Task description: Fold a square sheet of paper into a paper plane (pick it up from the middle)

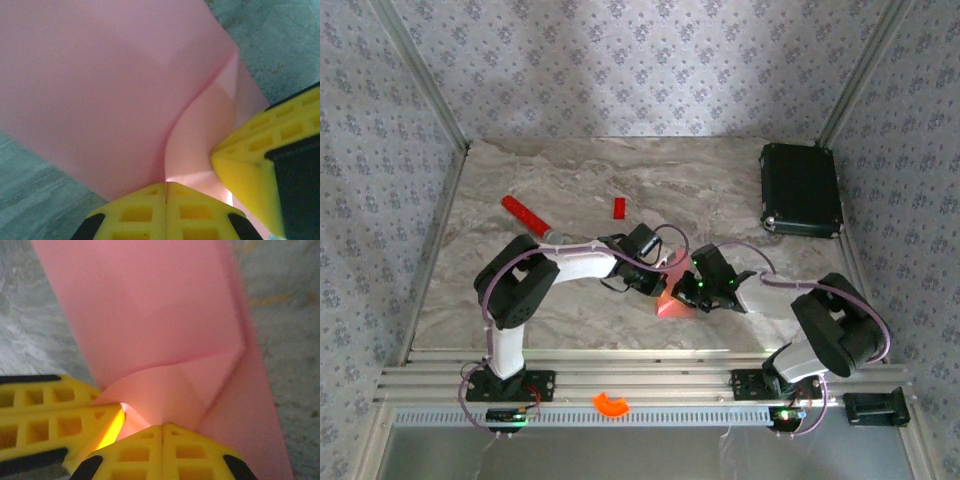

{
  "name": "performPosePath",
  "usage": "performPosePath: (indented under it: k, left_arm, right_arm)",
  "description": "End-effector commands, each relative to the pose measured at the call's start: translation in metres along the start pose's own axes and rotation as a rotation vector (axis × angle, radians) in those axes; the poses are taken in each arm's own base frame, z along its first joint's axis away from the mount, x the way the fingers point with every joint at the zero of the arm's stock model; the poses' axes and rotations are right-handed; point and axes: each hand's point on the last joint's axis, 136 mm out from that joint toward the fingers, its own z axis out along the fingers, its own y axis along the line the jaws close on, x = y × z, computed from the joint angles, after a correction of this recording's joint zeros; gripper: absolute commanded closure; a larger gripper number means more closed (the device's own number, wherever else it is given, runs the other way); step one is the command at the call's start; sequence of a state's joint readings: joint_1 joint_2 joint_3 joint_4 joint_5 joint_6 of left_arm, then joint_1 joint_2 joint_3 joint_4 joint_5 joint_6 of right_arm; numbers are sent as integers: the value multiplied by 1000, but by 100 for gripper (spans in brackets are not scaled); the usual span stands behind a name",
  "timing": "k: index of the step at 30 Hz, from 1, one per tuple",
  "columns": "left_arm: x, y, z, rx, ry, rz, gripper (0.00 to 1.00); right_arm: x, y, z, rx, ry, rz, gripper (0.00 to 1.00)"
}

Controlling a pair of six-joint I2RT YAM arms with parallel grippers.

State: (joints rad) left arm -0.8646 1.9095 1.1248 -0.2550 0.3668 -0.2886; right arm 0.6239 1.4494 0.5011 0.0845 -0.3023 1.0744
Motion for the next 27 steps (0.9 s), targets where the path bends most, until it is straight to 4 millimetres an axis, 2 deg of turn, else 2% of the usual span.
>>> performPosePath:
  k: [1, 8, 11, 13, 16, 20, 21, 23, 25, 27]
  left_arm:
    - [41, 18, 17, -74, 144, -36, 100]
    - [24, 16, 8, -101, 111, -46, 97]
    - [9, 13, -5, -115, 65, -76, 89]
    - [-2, 12, -20, -127, 20, -108, 72]
    - [-14, 11, -46, -130, -62, -168, 57]
    - [-18, 7, -77, -99, -166, -238, 51]
    - [-16, 3, -81, -71, -181, -258, 53]
    - [-12, -7, -82, 3, -187, -285, 67]
    - [-6, -22, -76, 105, -164, -303, 86]
    - [-1, -34, -68, 188, -126, -311, 93]
  right_arm:
    - [14, -43, 7, 130, 7, 59, 99]
    - [22, -60, 6, 156, 14, 71, 100]
    - [22, -61, 6, 160, 12, 75, 100]
    - [23, -62, 6, 163, 13, 76, 100]
    - [22, -63, 6, 168, 10, 76, 100]
    - [22, -64, 6, 169, 7, 79, 100]
    - [22, -64, 6, 167, 8, 80, 100]
    - [22, -65, 7, 171, 7, 81, 100]
    - [22, -64, 7, 168, 7, 82, 100]
    - [22, -63, 7, 164, 5, 82, 100]
